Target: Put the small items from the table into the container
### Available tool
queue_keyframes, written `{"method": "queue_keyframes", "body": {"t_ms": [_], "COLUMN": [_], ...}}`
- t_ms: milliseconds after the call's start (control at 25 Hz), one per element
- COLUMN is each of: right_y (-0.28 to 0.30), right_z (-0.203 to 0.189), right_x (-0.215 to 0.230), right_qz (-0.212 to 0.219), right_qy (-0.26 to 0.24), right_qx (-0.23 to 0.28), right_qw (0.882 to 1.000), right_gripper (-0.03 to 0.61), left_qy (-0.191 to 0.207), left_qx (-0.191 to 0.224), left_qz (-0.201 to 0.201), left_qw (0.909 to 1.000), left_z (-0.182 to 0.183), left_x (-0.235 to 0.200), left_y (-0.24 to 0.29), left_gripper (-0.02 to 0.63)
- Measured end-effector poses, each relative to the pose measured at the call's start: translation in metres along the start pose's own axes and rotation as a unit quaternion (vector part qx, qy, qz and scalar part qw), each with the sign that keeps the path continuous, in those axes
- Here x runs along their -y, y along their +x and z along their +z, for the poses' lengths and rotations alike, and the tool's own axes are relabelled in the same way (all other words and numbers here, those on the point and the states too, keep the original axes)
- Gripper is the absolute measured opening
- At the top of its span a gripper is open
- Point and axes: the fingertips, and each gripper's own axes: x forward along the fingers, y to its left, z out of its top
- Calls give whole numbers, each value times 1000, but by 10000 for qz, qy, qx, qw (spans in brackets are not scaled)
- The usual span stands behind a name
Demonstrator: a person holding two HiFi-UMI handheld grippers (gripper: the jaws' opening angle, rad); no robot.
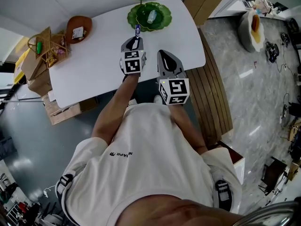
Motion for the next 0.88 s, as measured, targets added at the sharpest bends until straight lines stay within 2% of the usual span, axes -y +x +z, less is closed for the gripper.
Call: {"method": "queue_keyframes", "body": {"t_ms": [240, 480, 880], "right_y": [-2, -4, -9], "right_z": [2, 1, 1], "right_x": [4, 9, 16], "right_qz": [-44, -105, -188], "right_qy": [-13, 11, -22], "right_qx": [28, 24, 9], "right_qw": [10000, 9999, 9998], "right_gripper": [6, 6, 6], "left_qy": [351, 749, 944], "left_qx": [74, -90, -342], "left_qz": [-56, -26, 27], "left_qw": [9993, 9971, 9949], "left_z": [11, 5, 2], "left_x": [8, 5, 0], "left_y": [12, 31, 59], "left_gripper": [87, 87, 87]}}
